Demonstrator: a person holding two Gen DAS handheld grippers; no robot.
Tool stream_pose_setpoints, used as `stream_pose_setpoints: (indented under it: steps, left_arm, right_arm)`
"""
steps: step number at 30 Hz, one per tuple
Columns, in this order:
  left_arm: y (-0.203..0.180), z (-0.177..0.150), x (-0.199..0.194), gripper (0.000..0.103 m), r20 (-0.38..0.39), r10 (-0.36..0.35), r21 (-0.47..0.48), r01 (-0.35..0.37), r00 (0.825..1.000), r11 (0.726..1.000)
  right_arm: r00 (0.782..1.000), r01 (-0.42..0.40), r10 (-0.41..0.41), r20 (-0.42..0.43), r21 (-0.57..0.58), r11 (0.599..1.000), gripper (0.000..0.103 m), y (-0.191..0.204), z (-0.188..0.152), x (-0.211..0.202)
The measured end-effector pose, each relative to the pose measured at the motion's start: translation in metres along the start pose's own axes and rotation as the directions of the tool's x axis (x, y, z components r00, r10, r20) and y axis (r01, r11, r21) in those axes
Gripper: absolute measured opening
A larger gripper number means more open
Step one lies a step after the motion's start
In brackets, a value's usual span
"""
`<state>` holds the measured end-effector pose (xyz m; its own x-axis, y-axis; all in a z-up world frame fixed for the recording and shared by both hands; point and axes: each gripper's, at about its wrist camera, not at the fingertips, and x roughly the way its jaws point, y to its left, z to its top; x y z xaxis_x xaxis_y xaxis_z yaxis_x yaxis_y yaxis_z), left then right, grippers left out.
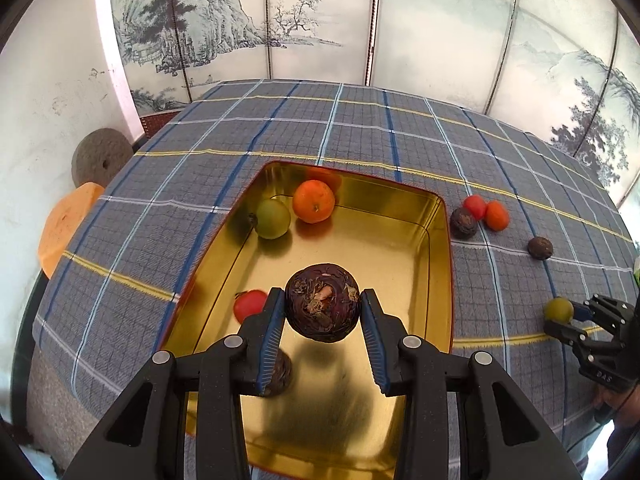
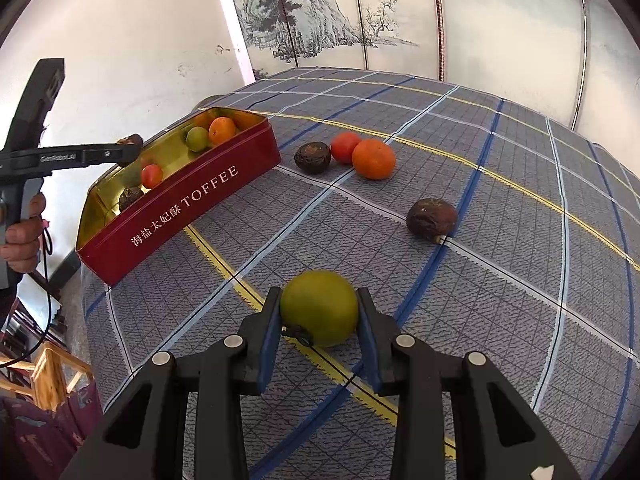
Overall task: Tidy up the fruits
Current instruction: 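Lower the brown fruit into the tin and open the left gripper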
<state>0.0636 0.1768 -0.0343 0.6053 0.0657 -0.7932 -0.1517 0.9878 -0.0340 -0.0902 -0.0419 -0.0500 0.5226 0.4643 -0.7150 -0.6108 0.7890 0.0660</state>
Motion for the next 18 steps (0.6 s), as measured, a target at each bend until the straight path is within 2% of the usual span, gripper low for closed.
stream_pose_setpoints:
  steps: [9, 13, 15, 18]
  left_arm:
    - [-0.022, 0.017, 0.017, 0.040, 0.018, 0.025, 0.068, -0.027, 1.000, 0.997]
    - [-0.027, 0.026, 0.022, 0.043, 0.018, 0.011, 0.072, -0.012, 1.000, 0.997]
    - [-0.030, 0.030, 0.021, 0.053, 0.033, 0.020, 0.076, -0.023, 0.999, 0.997]
    - [-0.033, 0.031, 0.015, 0.062, 0.061, 0.020, 0.071, -0.024, 0.998, 0.997]
  right_arm:
    - [1.000, 0.004, -0.004, -0.004, 0.002, 1.000, 0.033, 0.000, 0.001, 0.001]
    - [1.000, 0.004, -0.004, -0.004, 0.004, 1.000, 0.033, 0.000, 0.001, 0.002]
    - [1.000, 0.004, -0.004, -0.003, 0.005, 1.000, 0.033, -0.001, 0.001, 0.002]
    - [1.000, 0.005, -0.005, -0.003, 0.007, 1.000, 0.033, -0.001, 0.000, 0.001]
